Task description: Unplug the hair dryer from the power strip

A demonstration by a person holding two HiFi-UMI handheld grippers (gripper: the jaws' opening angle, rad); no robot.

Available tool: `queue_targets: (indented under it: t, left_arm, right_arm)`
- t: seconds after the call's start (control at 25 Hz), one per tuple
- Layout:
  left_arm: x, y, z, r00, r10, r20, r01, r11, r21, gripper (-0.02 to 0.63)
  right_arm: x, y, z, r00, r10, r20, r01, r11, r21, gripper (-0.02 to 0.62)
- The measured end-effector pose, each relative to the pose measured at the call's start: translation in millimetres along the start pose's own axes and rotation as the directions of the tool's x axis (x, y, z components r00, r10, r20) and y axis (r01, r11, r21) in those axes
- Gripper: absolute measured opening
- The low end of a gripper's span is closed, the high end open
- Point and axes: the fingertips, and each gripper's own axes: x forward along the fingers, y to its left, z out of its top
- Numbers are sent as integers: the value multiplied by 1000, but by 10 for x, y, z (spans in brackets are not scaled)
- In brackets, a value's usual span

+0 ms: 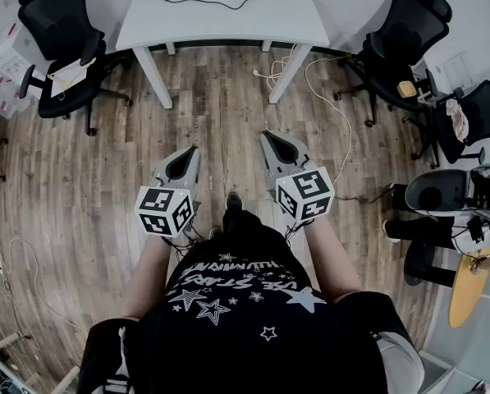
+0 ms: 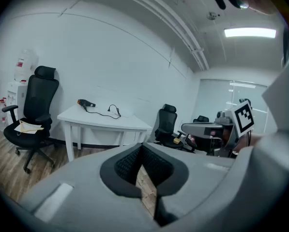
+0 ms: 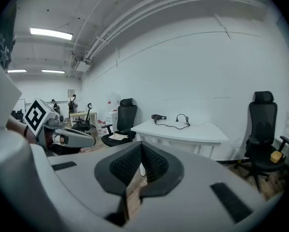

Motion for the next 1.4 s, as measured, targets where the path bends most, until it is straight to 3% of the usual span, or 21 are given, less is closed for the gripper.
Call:
queue_targets:
  t: [0.6, 0.76, 0.92, 1.4]
  left_arm:
    - [-326, 81, -87, 1000, 28, 6, -28, 1000, -8, 8]
    - [-431, 117, -211, 999, 42, -5, -42, 999, -23, 8]
    - [-475, 143, -263, 999, 40, -14, -40, 999, -20, 8]
    - [46, 330, -45, 998, 58, -6, -58, 998, -17, 8]
  right_arm:
    - [-134, 209, -52, 1000, -4, -19, 3, 999, -33, 8]
    - [-244, 231, -103, 999, -47, -3, 46, 996, -71, 8]
    - [-329, 176, -196, 997, -82, -16, 81, 996, -42, 8]
    - [228, -290, -111, 997, -72, 2, 72, 997, 41, 9]
